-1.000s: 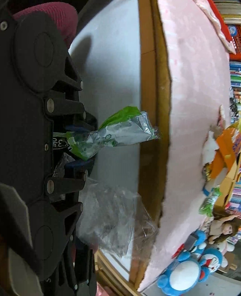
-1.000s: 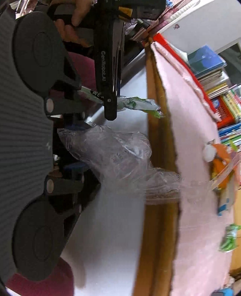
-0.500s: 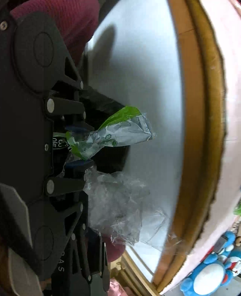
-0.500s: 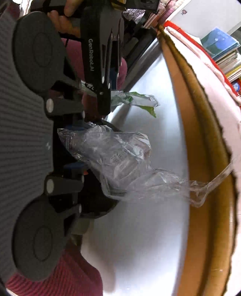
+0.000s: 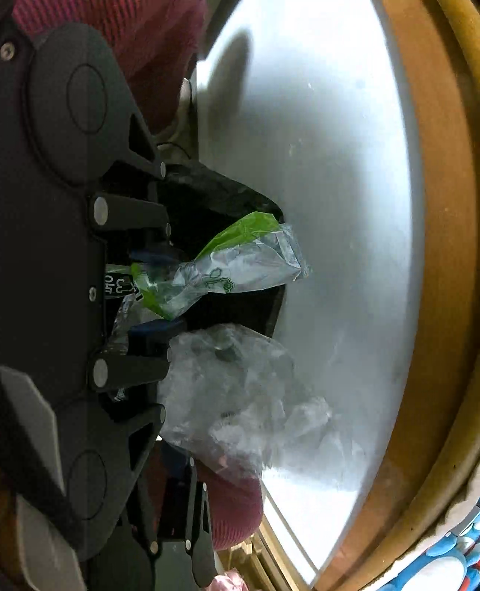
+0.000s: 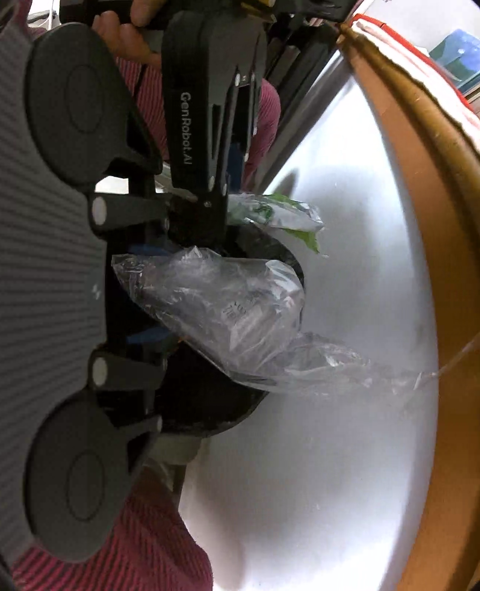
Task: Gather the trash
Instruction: 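Lower both held wrappers into the black trash bag and open both grippers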
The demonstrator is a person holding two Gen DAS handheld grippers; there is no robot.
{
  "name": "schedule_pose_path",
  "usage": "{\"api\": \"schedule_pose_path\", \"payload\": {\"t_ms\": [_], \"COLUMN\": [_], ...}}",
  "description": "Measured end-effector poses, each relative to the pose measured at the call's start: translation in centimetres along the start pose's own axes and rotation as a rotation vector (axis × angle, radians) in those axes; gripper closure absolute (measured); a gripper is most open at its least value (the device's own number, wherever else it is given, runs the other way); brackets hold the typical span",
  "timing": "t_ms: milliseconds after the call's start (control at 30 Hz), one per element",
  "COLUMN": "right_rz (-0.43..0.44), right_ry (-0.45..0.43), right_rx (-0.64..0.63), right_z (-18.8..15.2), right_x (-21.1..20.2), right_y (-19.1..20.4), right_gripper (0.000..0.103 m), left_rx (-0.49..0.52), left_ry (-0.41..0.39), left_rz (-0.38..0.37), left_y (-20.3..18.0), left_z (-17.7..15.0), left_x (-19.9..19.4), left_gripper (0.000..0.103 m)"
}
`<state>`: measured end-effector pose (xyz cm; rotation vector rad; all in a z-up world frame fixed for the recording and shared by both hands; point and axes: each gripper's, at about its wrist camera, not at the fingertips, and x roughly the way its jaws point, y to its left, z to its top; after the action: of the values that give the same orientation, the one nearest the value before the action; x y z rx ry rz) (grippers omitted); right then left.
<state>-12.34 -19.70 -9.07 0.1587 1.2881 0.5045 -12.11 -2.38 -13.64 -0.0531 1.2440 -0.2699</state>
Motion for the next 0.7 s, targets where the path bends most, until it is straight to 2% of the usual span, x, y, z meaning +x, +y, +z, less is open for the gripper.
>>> {"api": "schedule_pose_path", "payload": {"t_ms": [133,200,267,367,700], "right_rz": [-0.005,-0.009,-0.011,-0.011,-0.032], "right_ry": [0.019,0.023,0.025,0.028,0.012], "right_rx": [-0.002,0.001,0.001,0.001,-0.031], "right_z": [0.02,0.04,0.06,0.10,0.24], "right_x": [0.50,0.52,0.45,0.56,0.01], "right_y": [0.01,-0.02,-0.16,-0.14,0.58], "right_gripper": [0.052,0.040,0.038,0.035,0.029], "left_rx": [0.001,-0.005,-0.009,-0.017,-0.031], "left_ry": [0.014,0.025,0.031,0.044,0.037], "left_rz": [0.001,0.003,0.009,0.025,0.027], "left_y": [0.01,-0.34,-0.12,-0.09,0.46], "left_z": [0.11,0.33,0.27,0.17,-0.17], "left_x": [0.33,0.42,0.28,0.16,-0.04], "left_gripper": [0.074,0.068,0.056,0.048,0.040]}}
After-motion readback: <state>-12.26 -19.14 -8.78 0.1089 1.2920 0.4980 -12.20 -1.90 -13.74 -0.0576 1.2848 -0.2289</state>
